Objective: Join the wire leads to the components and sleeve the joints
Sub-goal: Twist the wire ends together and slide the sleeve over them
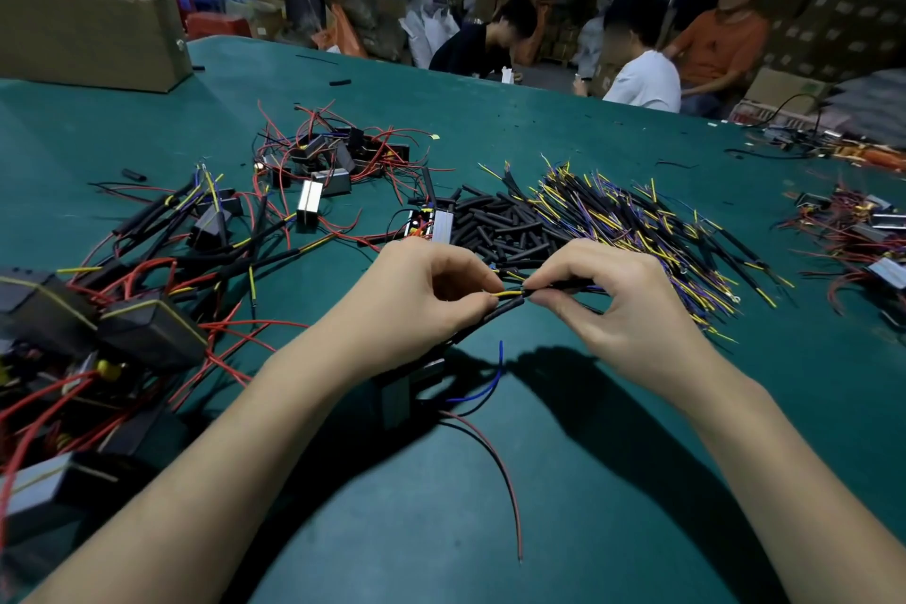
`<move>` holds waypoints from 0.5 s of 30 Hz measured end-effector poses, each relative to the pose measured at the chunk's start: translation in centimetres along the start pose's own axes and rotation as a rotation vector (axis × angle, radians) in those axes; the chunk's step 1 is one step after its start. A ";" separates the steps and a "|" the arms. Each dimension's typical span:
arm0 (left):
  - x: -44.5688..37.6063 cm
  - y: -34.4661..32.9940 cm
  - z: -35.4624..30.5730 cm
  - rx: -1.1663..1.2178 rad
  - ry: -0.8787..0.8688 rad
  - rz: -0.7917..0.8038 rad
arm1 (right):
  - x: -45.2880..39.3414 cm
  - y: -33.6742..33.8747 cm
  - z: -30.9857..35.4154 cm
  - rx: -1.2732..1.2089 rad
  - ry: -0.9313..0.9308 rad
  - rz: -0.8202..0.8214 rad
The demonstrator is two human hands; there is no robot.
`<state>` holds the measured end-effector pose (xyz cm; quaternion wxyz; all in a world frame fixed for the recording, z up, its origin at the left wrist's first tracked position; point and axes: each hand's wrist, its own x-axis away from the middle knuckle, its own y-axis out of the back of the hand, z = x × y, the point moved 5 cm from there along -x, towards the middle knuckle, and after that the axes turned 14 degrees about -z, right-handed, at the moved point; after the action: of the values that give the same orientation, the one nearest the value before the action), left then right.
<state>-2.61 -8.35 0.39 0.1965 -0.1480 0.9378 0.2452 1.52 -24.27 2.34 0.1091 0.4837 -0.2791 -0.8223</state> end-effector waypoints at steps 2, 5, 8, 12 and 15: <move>0.1 -0.1 0.0 0.042 0.004 -0.026 | 0.0 0.1 0.0 0.004 0.020 -0.012; 0.1 -0.2 0.1 0.050 0.007 -0.059 | -0.1 0.2 0.2 0.010 0.048 -0.037; 0.1 -0.2 0.2 0.016 0.020 -0.119 | -0.1 0.0 0.5 0.041 0.091 -0.035; 0.1 -0.2 0.4 0.070 0.139 0.057 | 0.1 -0.3 0.2 0.016 0.037 0.013; -0.1 0.8 0.6 0.010 0.184 0.143 | 0.3 -0.6 0.2 -0.010 -0.005 0.036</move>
<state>-2.65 -7.32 0.30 0.0923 -0.1014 0.9612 0.2393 1.23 -23.84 1.92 0.1254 0.4759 -0.2839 -0.8229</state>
